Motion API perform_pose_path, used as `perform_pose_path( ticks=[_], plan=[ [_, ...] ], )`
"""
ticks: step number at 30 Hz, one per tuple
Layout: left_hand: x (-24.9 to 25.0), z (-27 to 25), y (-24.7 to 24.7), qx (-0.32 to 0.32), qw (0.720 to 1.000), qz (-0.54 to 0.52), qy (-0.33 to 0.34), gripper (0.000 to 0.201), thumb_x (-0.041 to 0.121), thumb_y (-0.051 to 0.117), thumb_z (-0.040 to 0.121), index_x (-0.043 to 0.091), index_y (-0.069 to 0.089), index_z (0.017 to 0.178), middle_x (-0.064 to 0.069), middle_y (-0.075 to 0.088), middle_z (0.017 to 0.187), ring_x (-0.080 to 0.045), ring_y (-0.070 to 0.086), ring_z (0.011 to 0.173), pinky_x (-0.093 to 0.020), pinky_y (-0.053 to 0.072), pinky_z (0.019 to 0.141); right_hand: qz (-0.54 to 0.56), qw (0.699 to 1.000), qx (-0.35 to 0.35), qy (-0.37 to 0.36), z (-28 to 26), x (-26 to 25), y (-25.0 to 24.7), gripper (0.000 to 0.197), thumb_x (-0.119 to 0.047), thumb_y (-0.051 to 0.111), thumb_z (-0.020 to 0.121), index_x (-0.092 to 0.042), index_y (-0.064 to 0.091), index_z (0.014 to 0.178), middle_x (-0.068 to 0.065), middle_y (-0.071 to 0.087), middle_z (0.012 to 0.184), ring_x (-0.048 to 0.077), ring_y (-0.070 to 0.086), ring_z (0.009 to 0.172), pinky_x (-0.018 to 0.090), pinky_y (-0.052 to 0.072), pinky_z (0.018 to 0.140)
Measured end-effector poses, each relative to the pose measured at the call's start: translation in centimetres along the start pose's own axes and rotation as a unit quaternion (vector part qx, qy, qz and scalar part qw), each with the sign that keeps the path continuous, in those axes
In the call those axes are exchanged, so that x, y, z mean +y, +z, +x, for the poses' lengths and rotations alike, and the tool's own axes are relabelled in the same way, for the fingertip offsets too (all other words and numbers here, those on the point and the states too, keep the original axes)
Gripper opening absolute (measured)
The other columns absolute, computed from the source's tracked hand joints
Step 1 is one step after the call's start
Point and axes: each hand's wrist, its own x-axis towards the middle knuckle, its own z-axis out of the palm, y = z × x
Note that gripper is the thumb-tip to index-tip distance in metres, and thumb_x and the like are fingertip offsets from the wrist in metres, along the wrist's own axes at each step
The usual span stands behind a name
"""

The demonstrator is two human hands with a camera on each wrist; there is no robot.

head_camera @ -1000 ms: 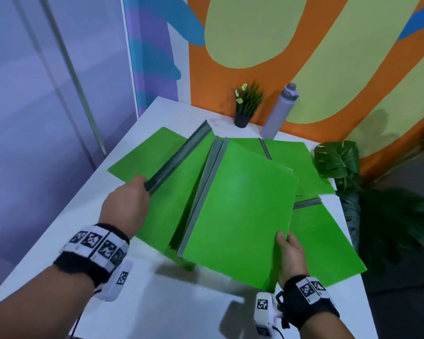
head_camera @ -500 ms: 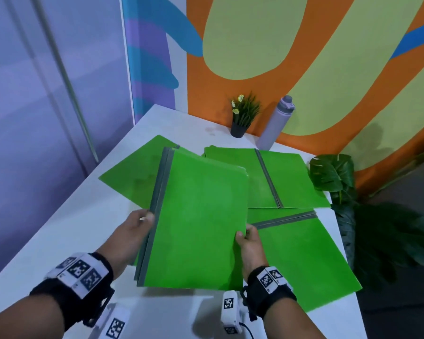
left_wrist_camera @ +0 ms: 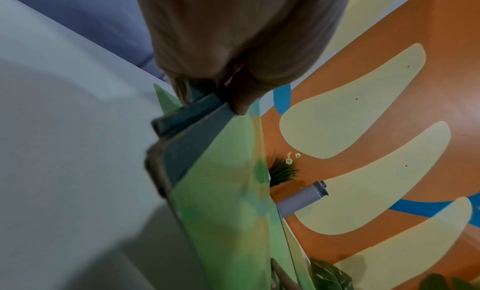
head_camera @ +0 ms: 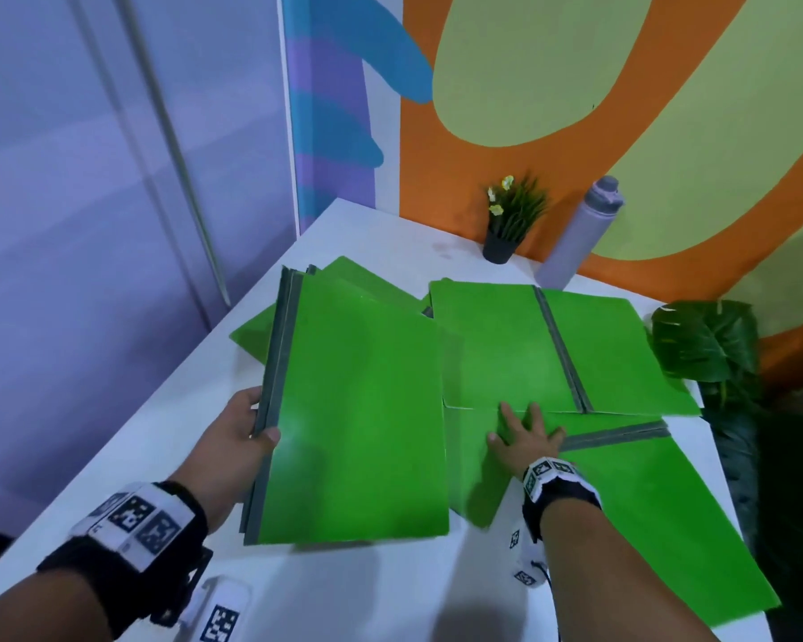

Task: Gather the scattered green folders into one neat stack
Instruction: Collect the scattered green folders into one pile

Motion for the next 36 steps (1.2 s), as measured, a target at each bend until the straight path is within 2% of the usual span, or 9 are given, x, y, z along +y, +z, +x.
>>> perform_pose_path(
  ticks=[8, 12, 15, 19, 22, 25, 29, 32, 36],
  plan=[
    [-0.6, 0.4, -1.5, -0.012, 1.0, -0.027, 0.005, 0.042, 0.002, 0.045, 0.097, 0.025, 0.042, 0.132, -0.013, 0.056, 0.111, -0.025, 0.05, 0.09, -0.04, 0.042, 0.078, -0.026, 0.999, -0.014, -0.035, -6.8, -0.5, 3.2, 0.06, -0.061, 0.032, 0.091, -0.059, -0.002, 0.141, -0.007, -0.02, 0.159, 0.045, -0.013, 0.142, 0.079, 0.009, 0.102],
    [-1.1, -0.1, -1.7, -0.042, 0.999, -0.012, 0.003, 0.039, 0.002, 0.047, 0.097, 0.026, 0.042, 0.127, -0.004, 0.057, 0.104, -0.021, 0.051, 0.089, -0.042, 0.042, 0.083, -0.033, 0.997, -0.026, -0.059, -12.0, -0.1, 6.2, 0.06, -0.06, 0.036, 0.091, -0.061, 0.001, 0.14, -0.008, -0.018, 0.159, 0.044, -0.013, 0.142, 0.079, 0.008, 0.102],
    [-1.8, -0.6, -1.7, -0.083, 0.997, -0.007, -0.009, 0.038, 0.004, 0.047, 0.096, 0.031, 0.042, 0.122, -0.005, 0.059, 0.111, -0.025, 0.053, 0.099, -0.05, 0.041, 0.095, -0.023, 0.998, -0.041, -0.052, -14.6, 0.1, 6.9, 0.053, -0.051, 0.037, 0.094, -0.06, 0.013, 0.139, -0.01, -0.006, 0.16, 0.04, -0.01, 0.144, 0.079, 0.003, 0.103],
    [-2.8, -1.1, -0.5, -0.128, 0.992, 0.003, -0.006, 0.037, 0.003, 0.047, 0.096, 0.028, 0.043, 0.124, -0.007, 0.057, 0.101, -0.025, 0.05, 0.088, -0.042, 0.042, 0.083, 0.096, 0.994, 0.037, -0.038, -16.1, 0.0, 5.3, 0.059, -0.062, 0.022, 0.092, -0.039, 0.027, 0.145, 0.001, 0.021, 0.157, 0.031, 0.014, 0.145, 0.067, 0.015, 0.111],
    [-3.2, -1.7, 1.5, -0.181, 0.983, 0.018, 0.009, 0.037, 0.003, 0.048, 0.095, 0.025, 0.046, 0.123, -0.002, 0.051, 0.09, -0.023, 0.048, 0.085, -0.038, 0.04, 0.079, 0.316, 0.948, 0.024, 0.005, -16.8, -0.3, 3.9, 0.07, -0.056, 0.038, 0.093, -0.022, 0.017, 0.15, 0.011, 0.025, 0.156, 0.032, 0.029, 0.14, 0.052, 0.028, 0.113],
    [-3.8, -2.1, 4.0, -0.217, 0.975, 0.03, 0.025, 0.036, 0.006, 0.049, 0.095, 0.025, 0.047, 0.125, -0.001, 0.057, 0.101, -0.026, 0.053, 0.098, -0.04, 0.044, 0.089, 0.505, 0.859, 0.007, 0.084, -17.1, 0.5, 3.6, 0.07, -0.037, 0.051, 0.095, -0.018, 0.014, 0.151, 0.011, 0.02, 0.158, 0.034, 0.025, 0.141, 0.053, 0.025, 0.113],
    [-5.3, -0.9, 6.1, -0.135, 0.959, 0.242, 0.061, 0.036, 0.03, 0.052, 0.095, 0.017, 0.054, 0.128, -0.004, 0.059, 0.129, -0.028, 0.058, 0.117, -0.041, 0.046, 0.102, 0.537, 0.834, 0.047, 0.112, -17.2, 2.9, 4.3, 0.06, -0.021, 0.052, 0.094, -0.022, 0.025, 0.147, 0.01, 0.024, 0.156, 0.035, 0.03, 0.138, 0.056, 0.027, 0.111],
    [-7.0, 0.0, 5.5, -0.04, 0.901, 0.431, 0.019, 0.053, 0.039, 0.064, 0.084, 0.012, 0.05, 0.127, -0.013, 0.048, 0.137, -0.033, 0.049, 0.124, -0.052, 0.046, 0.1, 0.534, 0.832, 0.065, 0.134, -17.5, 4.1, 4.5, 0.062, -0.016, 0.051, 0.095, -0.021, 0.021, 0.149, 0.009, 0.023, 0.157, 0.035, 0.028, 0.14, 0.052, 0.026, 0.113],
    [-9.7, 1.0, 4.5, -0.06, 0.861, 0.505, -0.02, 0.078, 0.052, 0.063, 0.079, 0.012, 0.033, 0.14, -0.01, 0.027, 0.153, -0.038, 0.029, 0.139, -0.062, 0.043, 0.1, 0.533, 0.829, 0.087, 0.146, -17.9, 4.8, 4.8, 0.062, -0.014, 0.051, 0.095, -0.019, 0.022, 0.149, 0.011, 0.026, 0.156, 0.035, 0.031, 0.138, 0.049, 0.029, 0.111]
  ],
)
